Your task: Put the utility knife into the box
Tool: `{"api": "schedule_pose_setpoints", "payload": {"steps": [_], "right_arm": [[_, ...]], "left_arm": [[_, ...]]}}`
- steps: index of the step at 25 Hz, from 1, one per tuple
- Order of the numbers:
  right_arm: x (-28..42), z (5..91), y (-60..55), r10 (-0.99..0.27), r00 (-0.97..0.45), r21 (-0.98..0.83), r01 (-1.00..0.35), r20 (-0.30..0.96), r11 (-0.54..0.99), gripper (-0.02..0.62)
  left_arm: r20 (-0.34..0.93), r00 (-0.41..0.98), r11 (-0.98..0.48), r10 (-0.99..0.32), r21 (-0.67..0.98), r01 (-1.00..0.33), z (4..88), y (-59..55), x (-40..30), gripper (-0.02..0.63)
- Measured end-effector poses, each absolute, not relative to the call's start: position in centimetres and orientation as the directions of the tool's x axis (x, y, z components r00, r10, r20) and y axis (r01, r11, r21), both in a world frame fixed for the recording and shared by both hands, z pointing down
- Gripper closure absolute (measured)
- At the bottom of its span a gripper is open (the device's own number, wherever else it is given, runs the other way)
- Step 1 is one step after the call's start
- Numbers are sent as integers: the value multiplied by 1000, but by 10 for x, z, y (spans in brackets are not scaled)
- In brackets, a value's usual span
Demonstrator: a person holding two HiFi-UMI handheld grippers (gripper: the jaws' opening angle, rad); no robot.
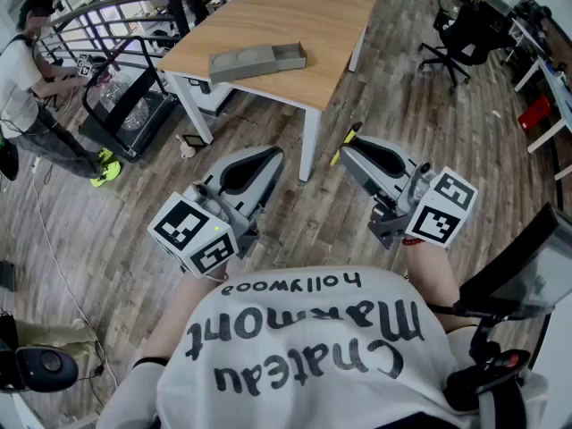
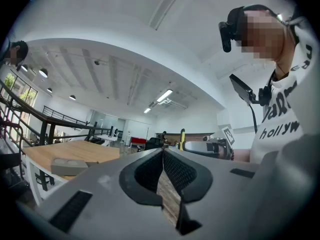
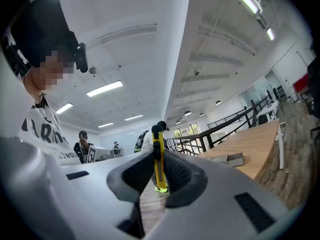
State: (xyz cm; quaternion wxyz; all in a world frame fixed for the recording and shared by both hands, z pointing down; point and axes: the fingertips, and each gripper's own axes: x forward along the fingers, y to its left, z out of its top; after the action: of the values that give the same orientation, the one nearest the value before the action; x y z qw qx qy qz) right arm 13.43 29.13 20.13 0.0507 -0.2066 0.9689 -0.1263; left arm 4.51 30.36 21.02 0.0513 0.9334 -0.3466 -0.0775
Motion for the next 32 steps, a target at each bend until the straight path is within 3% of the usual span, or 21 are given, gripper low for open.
{"api": "schedule_pose_setpoints", "payload": {"steps": [32], "right_arm": [[105, 210, 242, -425, -903, -295, -392, -55, 871, 532]], "left_arm": [[-153, 733, -749, -662, 135, -649, 213, 259, 8, 597]]}}
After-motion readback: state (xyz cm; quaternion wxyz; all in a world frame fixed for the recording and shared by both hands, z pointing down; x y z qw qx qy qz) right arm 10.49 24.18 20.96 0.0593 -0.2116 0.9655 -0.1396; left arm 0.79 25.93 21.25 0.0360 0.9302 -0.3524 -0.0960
